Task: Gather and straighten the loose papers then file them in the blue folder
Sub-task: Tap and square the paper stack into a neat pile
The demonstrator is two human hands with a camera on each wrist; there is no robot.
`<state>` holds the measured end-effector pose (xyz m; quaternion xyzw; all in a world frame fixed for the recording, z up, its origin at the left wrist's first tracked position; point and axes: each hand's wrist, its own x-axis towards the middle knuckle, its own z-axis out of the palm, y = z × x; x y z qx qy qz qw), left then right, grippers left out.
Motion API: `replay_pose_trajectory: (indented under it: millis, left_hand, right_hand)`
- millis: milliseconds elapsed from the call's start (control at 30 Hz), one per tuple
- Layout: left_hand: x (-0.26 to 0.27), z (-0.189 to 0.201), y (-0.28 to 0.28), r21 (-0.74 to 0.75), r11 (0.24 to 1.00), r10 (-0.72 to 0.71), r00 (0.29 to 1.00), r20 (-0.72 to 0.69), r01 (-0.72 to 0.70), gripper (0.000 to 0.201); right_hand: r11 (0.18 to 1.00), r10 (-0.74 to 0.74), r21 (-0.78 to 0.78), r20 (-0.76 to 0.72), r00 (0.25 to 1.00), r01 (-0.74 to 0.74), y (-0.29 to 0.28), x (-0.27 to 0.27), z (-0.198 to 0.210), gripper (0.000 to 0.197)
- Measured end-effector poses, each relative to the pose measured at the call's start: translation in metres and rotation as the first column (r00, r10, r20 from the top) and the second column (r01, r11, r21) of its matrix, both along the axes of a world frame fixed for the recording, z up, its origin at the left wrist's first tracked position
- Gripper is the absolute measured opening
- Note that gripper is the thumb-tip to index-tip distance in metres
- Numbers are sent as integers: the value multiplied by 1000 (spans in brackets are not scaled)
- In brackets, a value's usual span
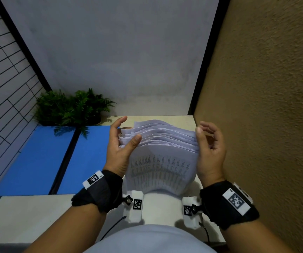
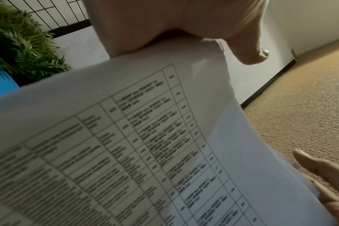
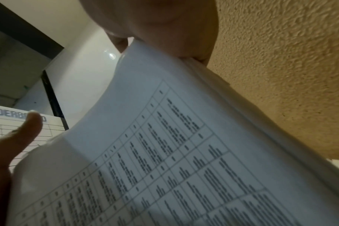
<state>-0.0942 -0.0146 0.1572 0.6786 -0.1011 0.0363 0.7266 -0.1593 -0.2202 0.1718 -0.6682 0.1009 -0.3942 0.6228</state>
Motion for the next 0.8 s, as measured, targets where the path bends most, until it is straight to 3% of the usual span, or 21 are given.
replay_pose_trajectory:
  millis: [133,267,367,567,800]
  left_hand:
    - [-2,6,-3,11,1000,20,1000,23,-21,56]
    - [-2,12,-11,-4,998,60,997,44,-60,31]
    - [4,14,-13,13,994,111,994,18,-112,11]
    - [10,7,-13,-17,974,228,974,15,-227,18]
    - [6,6,-25,-37,957,288,958,-16,-288,17]
  right_hand:
    - [995,-31,-101,-72,997,24,-3,3,-4,5]
    - [999,-31,5,-32,999,31,-1,0,-11,9]
    - [998,-56,-14,-63,996,55,3,-2,-16,20]
    - [988,-152,26,-2,988,152,5,1,-18,25]
    - [936,-128,-329,23,992,128,9,-2,-24,24]
